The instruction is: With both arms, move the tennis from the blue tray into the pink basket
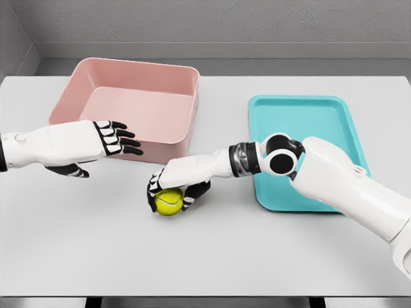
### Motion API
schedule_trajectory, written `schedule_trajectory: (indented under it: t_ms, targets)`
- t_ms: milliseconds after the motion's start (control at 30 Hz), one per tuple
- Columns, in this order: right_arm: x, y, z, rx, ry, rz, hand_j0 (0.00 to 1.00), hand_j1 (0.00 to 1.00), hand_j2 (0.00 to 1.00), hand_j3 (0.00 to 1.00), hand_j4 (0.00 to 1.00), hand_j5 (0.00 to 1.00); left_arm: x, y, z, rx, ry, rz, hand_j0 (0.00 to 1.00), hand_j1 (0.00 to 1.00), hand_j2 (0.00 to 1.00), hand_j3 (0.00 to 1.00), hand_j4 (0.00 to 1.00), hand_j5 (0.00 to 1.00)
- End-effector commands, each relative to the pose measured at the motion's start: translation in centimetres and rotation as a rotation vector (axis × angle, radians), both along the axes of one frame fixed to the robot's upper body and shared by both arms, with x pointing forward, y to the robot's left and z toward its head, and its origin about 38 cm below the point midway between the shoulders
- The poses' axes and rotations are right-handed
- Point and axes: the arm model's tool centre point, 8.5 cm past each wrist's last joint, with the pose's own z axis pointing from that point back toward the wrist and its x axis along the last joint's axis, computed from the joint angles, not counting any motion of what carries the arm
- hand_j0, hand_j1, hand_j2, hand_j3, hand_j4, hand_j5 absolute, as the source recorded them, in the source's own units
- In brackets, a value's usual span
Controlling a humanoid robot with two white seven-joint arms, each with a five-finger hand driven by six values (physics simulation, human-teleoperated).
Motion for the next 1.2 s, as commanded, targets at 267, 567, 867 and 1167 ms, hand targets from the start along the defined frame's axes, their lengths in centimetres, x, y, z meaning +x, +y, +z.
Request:
schedule_trajectory:
  t_ms: [267, 567, 867, 1167]
  targets:
    - [0.4, 0.0, -0.3, -0.008, 0.006, -0.016, 0.60, 0.60, 0.60, 0.60, 0.60, 0.60, 0.2, -0.4, -0.2, 0.043, -0.002, -0.010, 1.00, 1.00, 1.00, 1.00, 1.00, 1.00]
    - [0.8, 0.1, -0.5, -0.026, 0.021, -0.064, 1.00, 1.00, 1.00, 1.00, 1.00, 1.00, 0.4, -0.5, 0.2, 0.030, -0.016, -0.010, 1.00, 1.00, 1.00, 1.00, 1.00, 1.00]
    - [0.9, -1.5, 0.4, -0.008, -0.020, -0.014, 1.00, 1.00, 1.00, 1.00, 1.00, 1.00, 0.5, -0.8, 0.5, 0.002, -0.030, -0.010, 1.00, 1.00, 1.00, 1.00, 1.00, 1.00]
    - [0.7, -6.5, 1.8, -0.029, -0.069, -0.034, 1.00, 1.00, 1.00, 1.00, 1.00, 1.00, -0.2, -1.8, -2.7, 0.096, 0.076, -0.038, 1.00, 1.00, 1.00, 1.00, 1.00, 1.00]
